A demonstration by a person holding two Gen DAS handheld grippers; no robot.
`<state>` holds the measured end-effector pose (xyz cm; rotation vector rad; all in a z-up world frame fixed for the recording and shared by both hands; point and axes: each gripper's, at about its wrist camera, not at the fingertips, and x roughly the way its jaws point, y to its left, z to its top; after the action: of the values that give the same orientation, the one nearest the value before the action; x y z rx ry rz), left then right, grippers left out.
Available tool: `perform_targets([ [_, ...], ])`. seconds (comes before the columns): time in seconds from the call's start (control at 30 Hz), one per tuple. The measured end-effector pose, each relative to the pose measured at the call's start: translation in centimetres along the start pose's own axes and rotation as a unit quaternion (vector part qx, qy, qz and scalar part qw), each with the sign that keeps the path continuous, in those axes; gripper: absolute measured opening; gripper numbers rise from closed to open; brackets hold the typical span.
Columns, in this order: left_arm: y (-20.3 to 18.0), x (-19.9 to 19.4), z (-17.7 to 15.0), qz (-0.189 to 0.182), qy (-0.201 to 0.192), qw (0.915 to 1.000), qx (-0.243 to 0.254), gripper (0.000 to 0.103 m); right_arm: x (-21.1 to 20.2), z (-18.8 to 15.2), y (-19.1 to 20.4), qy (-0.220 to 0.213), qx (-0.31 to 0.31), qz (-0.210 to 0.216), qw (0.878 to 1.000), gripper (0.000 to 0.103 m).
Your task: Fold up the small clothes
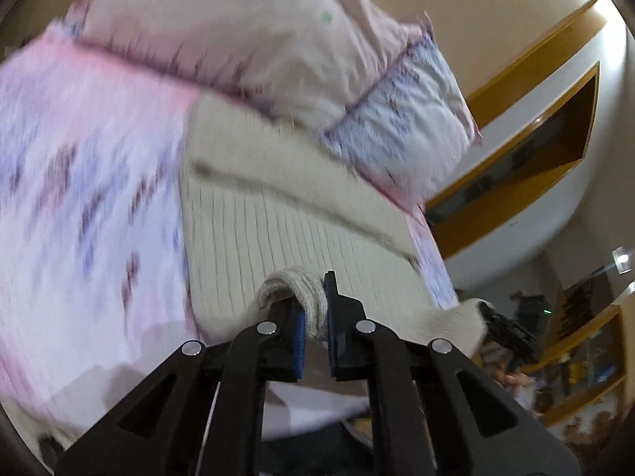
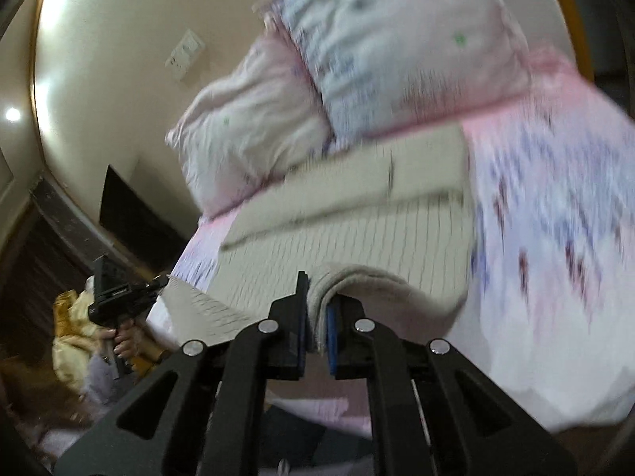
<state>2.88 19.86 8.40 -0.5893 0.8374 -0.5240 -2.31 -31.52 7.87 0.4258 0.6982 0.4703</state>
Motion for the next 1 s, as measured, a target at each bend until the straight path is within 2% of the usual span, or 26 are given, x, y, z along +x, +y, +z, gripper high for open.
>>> perform_targets([
  [0.13,-0.7,2.1,4.2,0.017,-0.028,0.9994,0.012,0.008,1.2,3.6,1.0,-0.069,-0.046,-0.066,0.994,0.007],
  [0.27,-0.9,4.3,8.3,0.03,-0.057,0.9978,0.015,0.007,3.5,6.2,0.4,-0.117,-0.063,-0.108,0.985,0.007],
  [0.43,-0.6,8.0,12.4,0.048,-0.071,0.9963,0.011,0.007,7.7,9.0,0.2,-0.151,-0.094,-0.143,0.974,0.007],
  [0.57,0.0,11.4,14.9,0.075,-0.073,0.9944,0.015,0.007,11.4,11.9,-1.9,-0.15,-0.071,-0.154,0.974,0.007],
  [0.7,1.8,15.6,16.6,0.1,-0.054,0.9935,-0.009,0.007,16.0,13.4,-6.1,-0.092,-0.011,-0.195,0.976,0.007],
  [0.83,3.5,18.5,16.8,0.116,-0.039,0.9922,-0.023,0.007,18.1,13.3,-10.6,-0.066,0.094,-0.187,0.976,0.008],
  [1.0,4.9,20.7,16.9,0.123,-0.028,0.9913,-0.035,0.007,19.6,13.5,-12.9,-0.057,0.159,-0.176,0.97,0.009],
])
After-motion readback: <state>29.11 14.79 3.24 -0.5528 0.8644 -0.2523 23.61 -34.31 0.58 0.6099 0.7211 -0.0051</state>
